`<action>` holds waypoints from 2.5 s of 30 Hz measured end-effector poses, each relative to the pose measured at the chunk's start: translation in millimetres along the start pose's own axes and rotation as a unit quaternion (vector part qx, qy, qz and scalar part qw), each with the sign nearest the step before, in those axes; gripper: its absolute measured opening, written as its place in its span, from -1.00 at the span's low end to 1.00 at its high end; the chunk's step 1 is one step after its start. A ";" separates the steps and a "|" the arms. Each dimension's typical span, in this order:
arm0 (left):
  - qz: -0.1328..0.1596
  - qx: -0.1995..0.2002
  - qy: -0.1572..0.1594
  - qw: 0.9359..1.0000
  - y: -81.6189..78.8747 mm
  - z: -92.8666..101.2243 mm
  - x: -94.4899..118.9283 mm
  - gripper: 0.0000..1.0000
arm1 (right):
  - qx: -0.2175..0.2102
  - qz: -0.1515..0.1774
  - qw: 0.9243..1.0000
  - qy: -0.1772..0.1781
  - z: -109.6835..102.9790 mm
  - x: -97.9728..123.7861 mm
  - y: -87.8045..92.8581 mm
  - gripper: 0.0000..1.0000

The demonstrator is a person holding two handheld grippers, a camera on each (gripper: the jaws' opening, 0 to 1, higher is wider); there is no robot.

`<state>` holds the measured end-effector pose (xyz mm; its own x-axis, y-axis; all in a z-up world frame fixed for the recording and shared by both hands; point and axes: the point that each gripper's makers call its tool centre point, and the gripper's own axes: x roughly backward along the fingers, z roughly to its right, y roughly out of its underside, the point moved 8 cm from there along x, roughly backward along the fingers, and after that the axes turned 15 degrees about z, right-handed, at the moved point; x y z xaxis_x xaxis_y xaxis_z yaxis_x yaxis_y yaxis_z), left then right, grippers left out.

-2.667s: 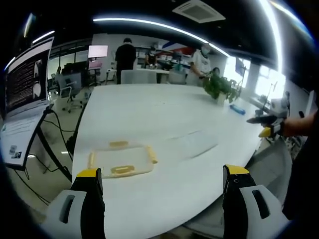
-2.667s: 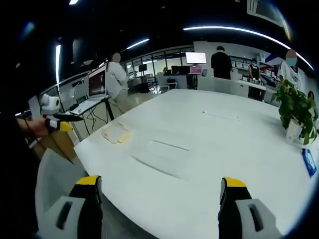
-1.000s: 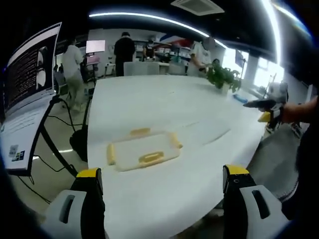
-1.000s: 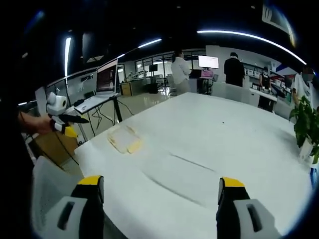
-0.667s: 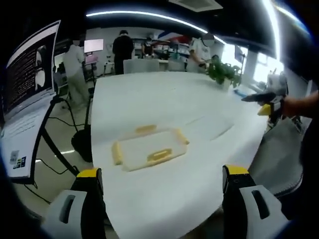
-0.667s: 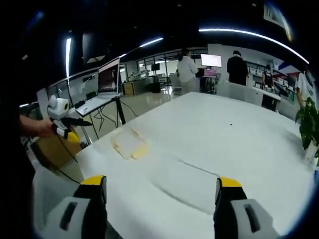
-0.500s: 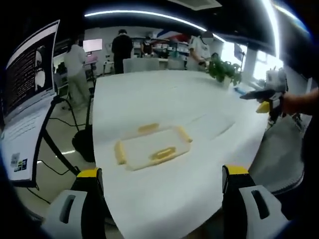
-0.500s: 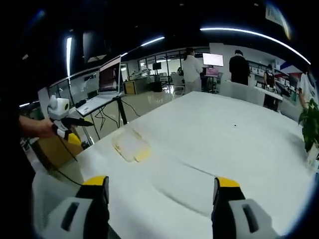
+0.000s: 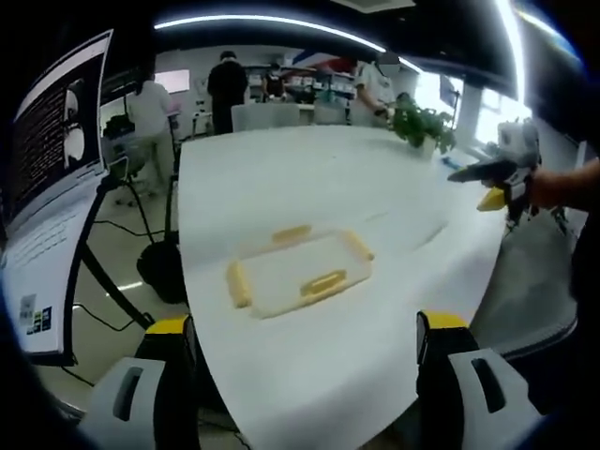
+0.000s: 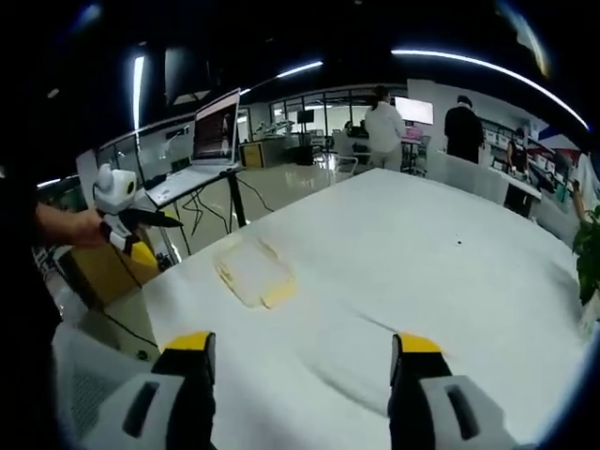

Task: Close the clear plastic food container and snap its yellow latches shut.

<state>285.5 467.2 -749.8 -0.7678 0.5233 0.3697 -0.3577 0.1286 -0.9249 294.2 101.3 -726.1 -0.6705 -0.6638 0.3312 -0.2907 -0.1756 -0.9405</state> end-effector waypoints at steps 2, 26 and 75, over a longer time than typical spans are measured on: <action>-0.002 -0.002 0.000 1.000 1.0 -3.3 -1.0 0.91 | 0.000 -0.002 1.000 0.000 -0.5 -3.6 0.3 0.49; -0.049 -0.075 0.045 0.995 11.6 -33.5 -17.3 0.89 | 0.057 -0.021 0.997 -0.037 -3.3 -39.3 2.4 0.49; -0.163 -0.213 0.217 0.939 11.6 -69.6 -75.5 0.59 | 0.138 -0.105 0.972 -0.161 -2.0 -117.3 9.3 0.21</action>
<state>376.3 487.9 -794.6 -0.3322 0.6799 0.6537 -0.2196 0.6183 -0.7547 368.8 179.1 -773.6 -0.3552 -0.7779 0.5184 -0.1738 -0.4899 -0.8543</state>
